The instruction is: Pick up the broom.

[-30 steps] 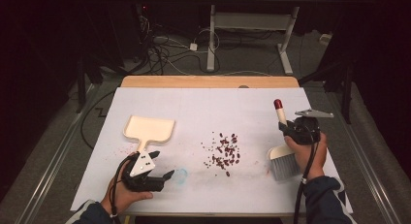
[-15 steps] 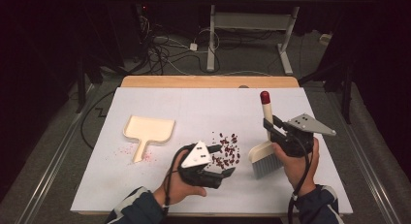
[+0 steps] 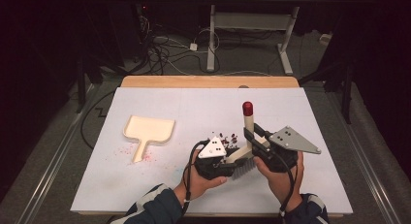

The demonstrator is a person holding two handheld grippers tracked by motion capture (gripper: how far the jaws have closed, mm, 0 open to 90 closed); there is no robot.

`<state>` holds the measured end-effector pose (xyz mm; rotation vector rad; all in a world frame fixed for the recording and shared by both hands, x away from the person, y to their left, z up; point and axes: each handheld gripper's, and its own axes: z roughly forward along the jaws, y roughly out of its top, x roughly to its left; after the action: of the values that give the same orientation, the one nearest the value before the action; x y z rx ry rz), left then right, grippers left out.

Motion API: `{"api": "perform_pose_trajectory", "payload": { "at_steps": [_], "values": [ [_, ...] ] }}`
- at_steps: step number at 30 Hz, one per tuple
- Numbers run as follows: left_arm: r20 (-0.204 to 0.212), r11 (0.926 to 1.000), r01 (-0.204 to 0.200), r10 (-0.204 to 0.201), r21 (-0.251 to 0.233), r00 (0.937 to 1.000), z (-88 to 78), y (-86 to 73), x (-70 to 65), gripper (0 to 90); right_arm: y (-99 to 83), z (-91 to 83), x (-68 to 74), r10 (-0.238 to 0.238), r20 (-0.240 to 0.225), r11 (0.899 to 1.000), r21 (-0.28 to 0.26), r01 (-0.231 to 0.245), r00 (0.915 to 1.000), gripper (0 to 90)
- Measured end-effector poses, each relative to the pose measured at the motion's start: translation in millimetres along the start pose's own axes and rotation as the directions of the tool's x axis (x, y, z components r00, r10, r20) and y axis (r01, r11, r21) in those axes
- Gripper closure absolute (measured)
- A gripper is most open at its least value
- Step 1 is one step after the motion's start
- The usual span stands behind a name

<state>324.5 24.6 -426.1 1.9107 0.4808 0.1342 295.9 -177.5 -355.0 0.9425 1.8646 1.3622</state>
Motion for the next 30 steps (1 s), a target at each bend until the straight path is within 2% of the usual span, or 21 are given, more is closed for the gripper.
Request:
{"api": "perform_pose_trajectory", "payload": {
  "at_steps": [4, 6, 7, 8, 10, 11, 14, 16, 17, 18, 19, 20, 21, 23, 25, 27, 28, 29, 30],
  "values": [
    [-0.004, 0.9997, -0.010, 0.010, 0.021, 0.9999, -8.2, -0.5, 8.0, 65.8, 1.4, -1.1, 4.8, -0.016, -0.018, 1.000, -0.007, 0.016, 0.9997, 70.2],
    [-0.003, 0.9987, -0.036, 0.036, 0.036, 0.9993, -13.9, 0.5, 9.7, 66.1, 2.9, -2.1, 4.7, -0.023, -0.051, 1.000, -0.003, 0.023, 0.9984, 70.1],
    [-0.003, 0.9987, -0.036, 0.036, 0.036, 0.9993, -13.9, 0.5, 9.7, 66.1, 3.9, -2.7, 4.2, -0.030, -0.067, 1.000, 0.001, 0.030, 0.9973, 70.0],
    [0.014, 0.9970, -0.060, 0.059, 0.050, 0.9981, -20.7, 1.3, 11.6, 66.2, 5.1, -3.6, 3.8, -0.038, -0.089, 0.999, 0.005, 0.038, 0.9953, 69.4],
    [0.022, 0.9928, -0.098, 0.097, 0.069, 0.9950, -27.5, 3.2, 11.5, 66.2, 7.1, -6.2, 1.7, -0.050, -0.135, 0.999, -0.005, 0.050, 0.9896, 66.7],
    [0.031, 0.9905, -0.113, 0.111, 0.078, 0.9933, -31.0, 4.2, 11.0, 66.2, 8.3, -7.0, 0.0, -0.066, -0.162, 0.998, 0.000, 0.067, 0.9845, 64.4],
    [0.056, 0.9842, -0.151, 0.146, 0.093, 0.9877, -42.8, 6.6, 9.7, 66.2, 10.1, -10.1, -6.5, -0.132, -0.251, 0.990, 0.012, 0.139, 0.9589, 55.9],
    [0.068, 0.9797, -0.171, 0.165, 0.104, 0.9840, -50.9, 7.0, 9.5, 66.2, 9.2, -9.2, -13.2, -0.170, -0.346, 0.977, 0.062, 0.203, 0.9226, 50.1],
    [0.068, 0.9797, -0.171, 0.165, 0.104, 0.9840, -50.9, 7.0, 9.5, 66.2, 7.0, -8.7, -15.8, -0.182, -0.379, 0.968, 0.094, 0.234, 0.9073, 47.8],
    [0.092, 0.9749, -0.188, 0.178, 0.119, 0.9797, -58.3, 6.1, 9.7, 66.2, 3.4, -8.4, -18.9, -0.206, -0.415, 0.957, 0.105, 0.272, 0.8862, 47.4],
    [0.100, 0.9709, -0.203, 0.191, 0.127, 0.9764, -61.3, 4.9, 9.3, 66.2, -0.7, -7.8, -21.3, -0.211, -0.440, 0.951, 0.113, 0.287, 0.8730, 45.9],
    [0.112, 0.9678, -0.213, 0.198, 0.134, 0.9737, -63.6, 3.1, 8.7, 66.2, -5.0, -6.0, -23.1, -0.207, -0.460, 0.947, 0.129, 0.295, 0.8635, 42.8],
    [0.130, 0.9651, -0.219, 0.201, 0.144, 0.9709, -65.2, 1.1, 8.5, 66.2, -9.3, -3.1, -24.1, -0.210, -0.486, 0.938, 0.145, 0.315, 0.8483, 41.8],
    [0.154, 0.9596, -0.234, 0.210, 0.157, 0.9656, -66.9, -2.7, 7.0, 66.1, -17.4, 3.5, -22.2, -0.223, -0.522, 0.919, 0.169, 0.356, 0.8235, 40.0],
    [0.182, 0.9515, -0.257, 0.226, 0.170, 0.9571, -67.1, -5.1, 6.0, 66.1, -25.1, 10.4, -16.0, -0.226, -0.581, 0.898, 0.186, 0.398, 0.7815, 39.7],
    [0.205, 0.9482, -0.268, 0.232, 0.170, 0.9508, -66.4, -6.6, 5.4, 66.1, -33.1, 16.8, -7.9, -0.242, -0.627, 0.873, 0.194, 0.449, 0.7403, 42.5],
    [0.217, 0.9478, -0.270, 0.232, 0.169, 0.9482, -65.9, -7.0, 5.3, 66.1, -37.1, 20.1, -3.9, -0.235, -0.644, 0.865, 0.203, 0.459, 0.7282, 43.6],
    [0.221, 0.9477, -0.270, 0.231, 0.170, 0.9476, -65.0, -7.3, 4.5, 66.1, -40.6, 23.9, -1.0, -0.230, -0.653, 0.863, 0.206, 0.461, 0.7220, 44.8],
    [0.225, 0.9445, -0.277, 0.236, 0.176, 0.9453, -64.2, -7.5, 4.1, 66.1, -43.6, 27.4, 0.9, -0.218, -0.666, 0.862, 0.212, 0.461, 0.7136, 48.2]
  ]
}}
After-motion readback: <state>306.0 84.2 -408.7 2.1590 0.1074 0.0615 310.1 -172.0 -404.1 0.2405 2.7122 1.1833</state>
